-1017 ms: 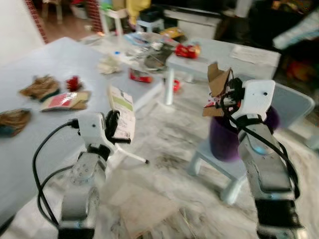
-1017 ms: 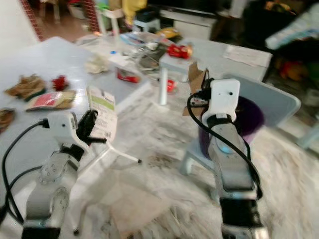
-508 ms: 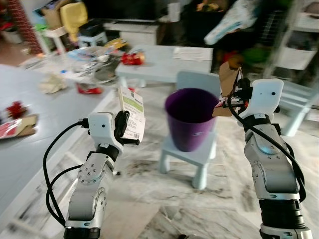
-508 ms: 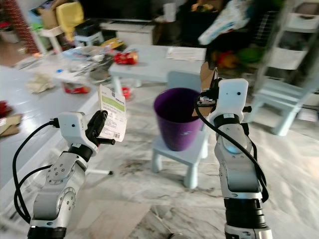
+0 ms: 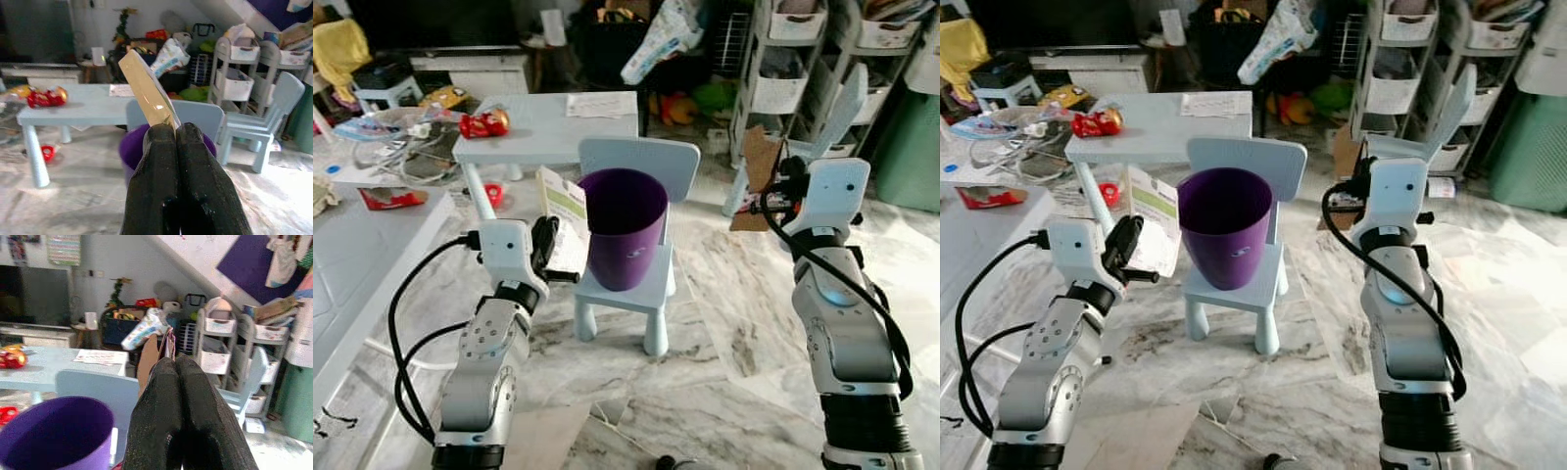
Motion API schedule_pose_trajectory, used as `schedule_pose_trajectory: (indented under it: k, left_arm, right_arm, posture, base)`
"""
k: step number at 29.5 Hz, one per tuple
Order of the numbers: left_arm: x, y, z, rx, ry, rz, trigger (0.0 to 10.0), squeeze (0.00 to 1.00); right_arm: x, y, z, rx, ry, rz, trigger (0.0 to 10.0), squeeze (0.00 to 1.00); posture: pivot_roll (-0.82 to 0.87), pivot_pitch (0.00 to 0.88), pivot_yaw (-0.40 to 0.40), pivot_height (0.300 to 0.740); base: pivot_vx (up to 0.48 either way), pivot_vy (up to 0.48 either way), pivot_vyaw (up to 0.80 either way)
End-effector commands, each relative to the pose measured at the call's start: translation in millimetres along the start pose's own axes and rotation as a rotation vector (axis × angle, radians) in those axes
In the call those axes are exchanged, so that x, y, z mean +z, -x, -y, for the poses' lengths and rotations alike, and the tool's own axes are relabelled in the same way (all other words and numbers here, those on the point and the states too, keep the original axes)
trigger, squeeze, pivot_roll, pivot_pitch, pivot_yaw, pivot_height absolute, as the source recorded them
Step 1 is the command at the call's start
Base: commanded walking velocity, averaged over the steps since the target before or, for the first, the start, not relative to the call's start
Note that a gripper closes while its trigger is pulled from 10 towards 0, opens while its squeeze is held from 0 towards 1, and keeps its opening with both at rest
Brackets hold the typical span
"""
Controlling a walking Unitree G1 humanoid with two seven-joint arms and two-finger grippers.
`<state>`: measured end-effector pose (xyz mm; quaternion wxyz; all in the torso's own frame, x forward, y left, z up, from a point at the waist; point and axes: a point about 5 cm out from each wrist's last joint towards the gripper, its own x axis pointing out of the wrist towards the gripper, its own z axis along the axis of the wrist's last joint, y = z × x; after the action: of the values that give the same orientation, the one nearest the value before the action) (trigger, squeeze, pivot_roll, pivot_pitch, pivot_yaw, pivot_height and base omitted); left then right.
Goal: Picking trash to rubbish bin
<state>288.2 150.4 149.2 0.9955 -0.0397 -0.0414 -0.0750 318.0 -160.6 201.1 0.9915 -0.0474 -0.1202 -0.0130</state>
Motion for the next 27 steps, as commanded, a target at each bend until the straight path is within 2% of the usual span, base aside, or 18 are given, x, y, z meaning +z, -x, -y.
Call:
schedule_pose_trajectory:
  k: [1,27]
  left_arm:
    - [2.0,0.1,0.6,-0.010,-0.019,0.009,10.0,0.00]
    - [0.1,2.1,5.0,-0.033,-0.022,0.001,10.0,0.00]
  right_arm:
    - [5.3,-0.9,-0.9,0.000,-0.001,0.023,10.0,0.00]
    - [4.5,1.3,-3.6,0.008,0.002,0.024,10.0,0.00]
  posture:
    - [-0.06,0.056,0.052,0.740]
    - [-0.06,0.068,0.056,0.740]
  base:
    - [0.262,0.000,0.00]
    - [0.303,0.000,0.00]
